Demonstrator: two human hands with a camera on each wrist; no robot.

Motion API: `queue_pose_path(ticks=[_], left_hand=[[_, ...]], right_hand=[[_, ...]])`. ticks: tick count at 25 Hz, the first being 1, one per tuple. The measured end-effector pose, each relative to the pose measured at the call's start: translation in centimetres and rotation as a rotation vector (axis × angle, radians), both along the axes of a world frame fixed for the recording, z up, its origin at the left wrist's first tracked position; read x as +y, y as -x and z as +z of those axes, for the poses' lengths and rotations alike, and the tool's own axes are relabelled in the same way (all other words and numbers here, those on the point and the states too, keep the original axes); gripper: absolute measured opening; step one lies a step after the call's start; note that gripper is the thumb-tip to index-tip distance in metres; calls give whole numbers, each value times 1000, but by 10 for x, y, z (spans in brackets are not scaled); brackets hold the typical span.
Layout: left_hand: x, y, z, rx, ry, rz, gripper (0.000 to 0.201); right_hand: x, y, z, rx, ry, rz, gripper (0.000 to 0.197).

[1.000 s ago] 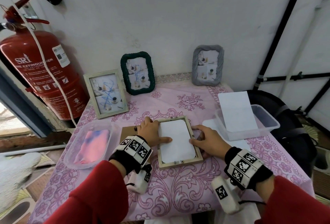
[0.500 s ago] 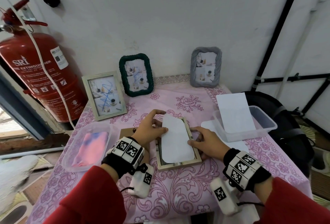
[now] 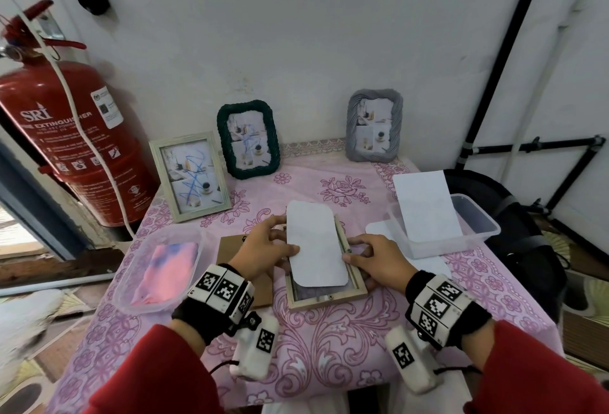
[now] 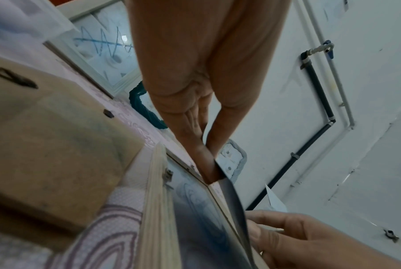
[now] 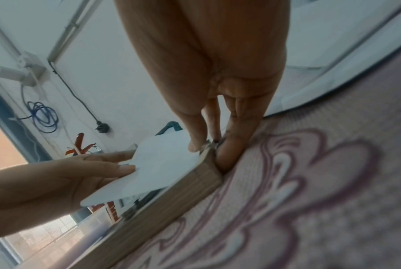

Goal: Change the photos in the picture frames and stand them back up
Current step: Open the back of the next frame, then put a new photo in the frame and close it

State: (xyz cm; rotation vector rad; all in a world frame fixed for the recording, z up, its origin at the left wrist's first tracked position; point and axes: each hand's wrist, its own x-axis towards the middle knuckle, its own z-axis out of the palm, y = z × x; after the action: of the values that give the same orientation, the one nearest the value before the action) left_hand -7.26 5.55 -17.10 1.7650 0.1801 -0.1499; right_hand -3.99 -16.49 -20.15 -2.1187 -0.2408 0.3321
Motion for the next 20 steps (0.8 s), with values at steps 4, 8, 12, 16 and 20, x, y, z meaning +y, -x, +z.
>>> queue_pose_path(ticks=[4,8,12,16,20], left_hand=[[0,3,6,-92,42,68,57],[-16,0,7,-133,79,93,55],[-41,-5,1,-124,109,58,56],[-62,-14,-8,-122,68,30,56],[-83,-18,-15,-91,55,-8,56]], right_hand=[[-9,8,19,-100,-31,0,31],[-33,4,46,-521,67,-41,26],[-71,-2,52,-491,422,-56,22],[-94,4,42,-386,461,-14,21],[-102,4,35,-437,286,-71,12]])
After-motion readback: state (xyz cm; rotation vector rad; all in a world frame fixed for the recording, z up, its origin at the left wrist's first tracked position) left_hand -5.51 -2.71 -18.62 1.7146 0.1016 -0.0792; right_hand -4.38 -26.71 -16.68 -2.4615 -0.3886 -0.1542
